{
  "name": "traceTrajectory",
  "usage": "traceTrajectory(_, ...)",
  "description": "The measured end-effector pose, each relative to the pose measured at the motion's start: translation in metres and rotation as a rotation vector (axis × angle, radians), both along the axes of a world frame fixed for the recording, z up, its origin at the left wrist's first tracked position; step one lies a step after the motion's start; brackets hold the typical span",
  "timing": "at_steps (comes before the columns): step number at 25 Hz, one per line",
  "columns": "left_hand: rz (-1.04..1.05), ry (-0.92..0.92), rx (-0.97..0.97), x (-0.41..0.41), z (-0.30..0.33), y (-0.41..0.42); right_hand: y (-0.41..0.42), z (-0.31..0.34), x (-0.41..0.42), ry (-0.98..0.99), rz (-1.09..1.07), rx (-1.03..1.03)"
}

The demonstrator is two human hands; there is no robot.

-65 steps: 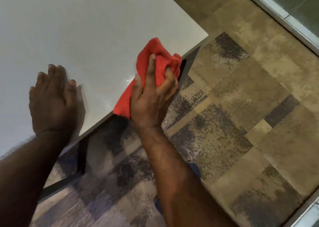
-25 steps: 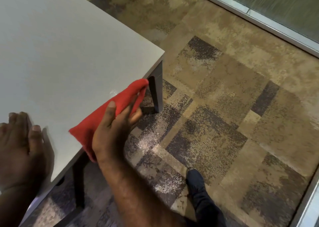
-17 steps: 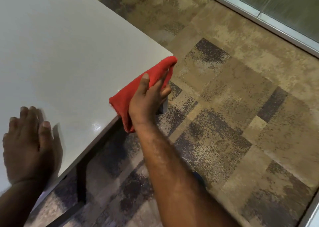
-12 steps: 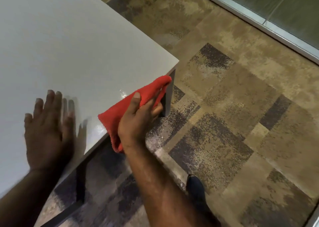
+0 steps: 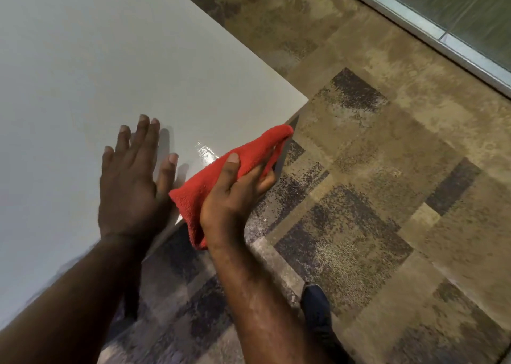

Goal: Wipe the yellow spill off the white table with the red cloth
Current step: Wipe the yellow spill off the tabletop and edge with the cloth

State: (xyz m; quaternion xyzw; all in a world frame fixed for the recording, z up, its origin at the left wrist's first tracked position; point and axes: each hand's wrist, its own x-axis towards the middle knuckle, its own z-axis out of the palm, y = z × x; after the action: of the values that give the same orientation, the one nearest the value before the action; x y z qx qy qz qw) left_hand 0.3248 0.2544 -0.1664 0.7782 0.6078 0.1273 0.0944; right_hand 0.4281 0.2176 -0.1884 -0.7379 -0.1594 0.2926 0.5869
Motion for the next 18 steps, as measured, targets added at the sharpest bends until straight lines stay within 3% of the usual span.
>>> traceTrajectory(6,0.015,-0.002,-0.029,0.002,0.005,-0.001,0.032,-0.008,0.058,0.066,-0.074,-0.063)
traceTrajectory(13,0.031,-0.024,-0.030,0.002,0.004,-0.002,0.004,-0.001,0.001,0.098,-0.028,0.015)
traceTrajectory(18,0.035,-0.023,-0.012,0.000,0.001,-0.002,0.036,-0.007,0.065,0.156,-0.083,-0.006)
